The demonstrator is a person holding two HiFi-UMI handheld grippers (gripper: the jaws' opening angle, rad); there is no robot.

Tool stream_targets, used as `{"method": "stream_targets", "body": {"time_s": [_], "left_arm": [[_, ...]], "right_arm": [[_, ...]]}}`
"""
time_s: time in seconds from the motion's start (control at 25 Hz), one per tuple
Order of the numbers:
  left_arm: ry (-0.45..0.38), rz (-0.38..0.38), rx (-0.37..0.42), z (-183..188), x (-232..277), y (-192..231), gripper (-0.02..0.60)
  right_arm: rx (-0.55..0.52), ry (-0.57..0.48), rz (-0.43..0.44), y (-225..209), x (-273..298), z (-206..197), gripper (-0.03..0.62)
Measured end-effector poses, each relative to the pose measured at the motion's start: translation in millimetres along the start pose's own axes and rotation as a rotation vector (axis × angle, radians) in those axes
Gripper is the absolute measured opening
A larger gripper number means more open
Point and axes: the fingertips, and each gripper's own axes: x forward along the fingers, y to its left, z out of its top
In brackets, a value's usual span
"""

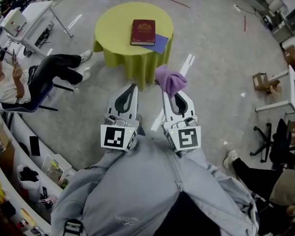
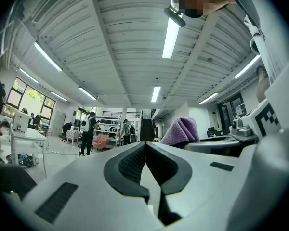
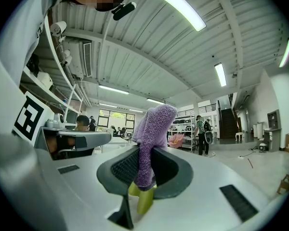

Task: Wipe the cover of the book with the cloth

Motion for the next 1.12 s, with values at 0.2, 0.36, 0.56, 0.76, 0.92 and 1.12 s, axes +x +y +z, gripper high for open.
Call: {"method": "stream_targets", "body": {"time_s": [0.2,0.36,0.56,0.76,0.92,1.12], "left_arm": [[0.006,-0.034,-0.013,-5,45,40,0.018],[0.013,-0.054,-0.028,-8,77,68,0.018],[0.019,-0.083,-0.035,-12,109,100,0.018],[0.020,-0.107,-0.041,-15,134,125,0.018],[0.020,-0.121,-0.047,-19,146,139,0.018],[0.037,-0.132,-0.057,-24,156,150,0.018]], "right_arm": [[-0.013,0.005,-0.011,-9,61,-2,0.072],[-0.018,0.018,-0.028,-18,100,-4,0.072],[-0.016,0.046,-0.048,-24,141,-12,0.072],[-0.015,0.085,-0.072,-28,172,-21,0.072],[-0.016,0.090,-0.093,-29,189,-25,0.072],[-0.012,0.060,-0.110,-33,205,-22,0.072]]}}
